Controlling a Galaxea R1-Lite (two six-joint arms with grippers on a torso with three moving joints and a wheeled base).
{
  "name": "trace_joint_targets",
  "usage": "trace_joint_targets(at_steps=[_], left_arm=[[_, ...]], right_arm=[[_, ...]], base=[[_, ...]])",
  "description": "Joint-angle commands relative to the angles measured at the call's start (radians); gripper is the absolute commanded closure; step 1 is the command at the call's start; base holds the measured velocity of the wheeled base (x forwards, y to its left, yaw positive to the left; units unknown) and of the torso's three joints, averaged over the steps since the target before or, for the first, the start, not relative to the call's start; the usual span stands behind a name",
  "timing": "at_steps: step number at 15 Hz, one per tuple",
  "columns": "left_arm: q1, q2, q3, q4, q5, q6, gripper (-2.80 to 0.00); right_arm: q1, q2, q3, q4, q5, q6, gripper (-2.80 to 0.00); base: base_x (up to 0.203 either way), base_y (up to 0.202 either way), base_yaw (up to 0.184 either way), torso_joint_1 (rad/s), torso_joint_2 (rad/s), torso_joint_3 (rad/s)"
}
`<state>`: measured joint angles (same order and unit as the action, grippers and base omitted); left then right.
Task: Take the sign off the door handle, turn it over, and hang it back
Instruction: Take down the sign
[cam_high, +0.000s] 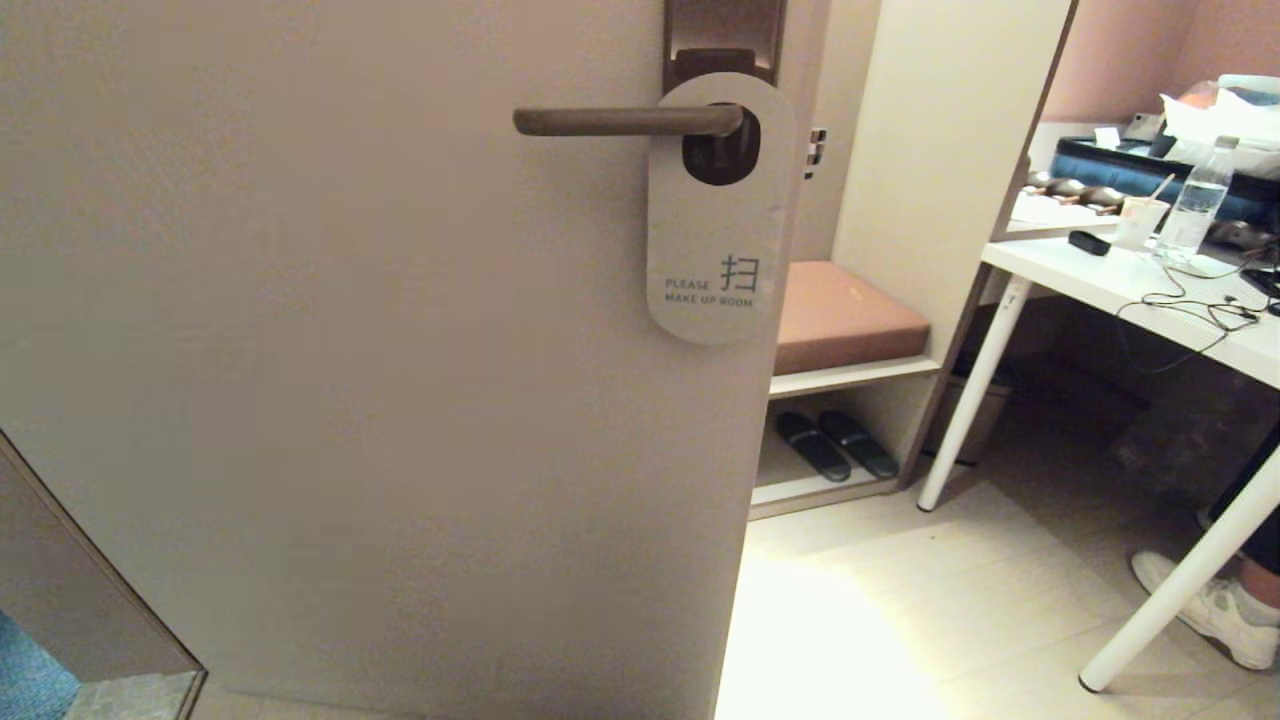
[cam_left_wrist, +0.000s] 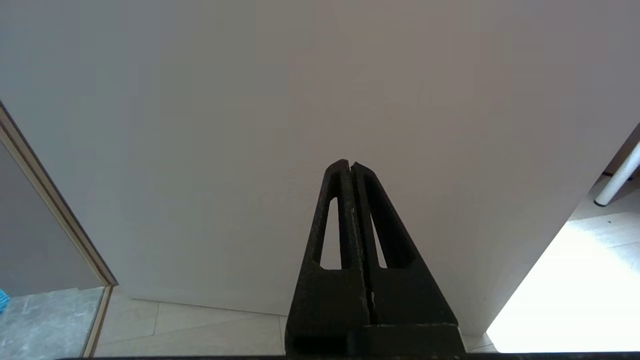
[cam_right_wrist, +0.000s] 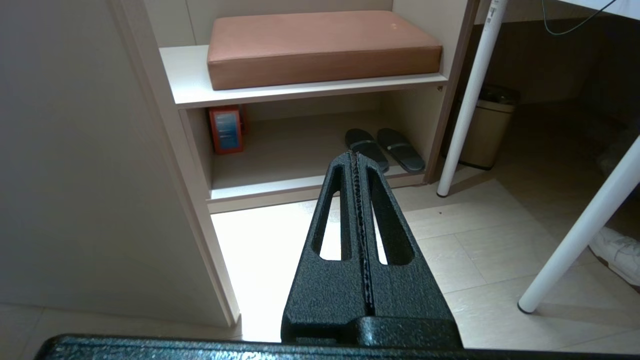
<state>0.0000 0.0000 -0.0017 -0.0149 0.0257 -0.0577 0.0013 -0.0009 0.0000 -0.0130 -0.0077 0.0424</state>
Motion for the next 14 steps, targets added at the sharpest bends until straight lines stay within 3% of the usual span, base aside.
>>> trace_joint_targets(at_steps=[1, 14], left_arm=[[0.001, 0.000, 0.000, 0.000, 0.000, -0.001, 0.00], [0.000, 0.000, 0.000, 0.000, 0.000, -0.001, 0.00]], right_arm=[[0.001, 0.001, 0.000, -0.001, 0.000, 0.001, 0.00], [0.000, 0.001, 0.000, -0.001, 0.000, -0.002, 0.00]], base=[[0.000, 0.000, 0.000, 0.000, 0.00, 0.000], [0.000, 0.000, 0.000, 0.000, 0.00, 0.000]])
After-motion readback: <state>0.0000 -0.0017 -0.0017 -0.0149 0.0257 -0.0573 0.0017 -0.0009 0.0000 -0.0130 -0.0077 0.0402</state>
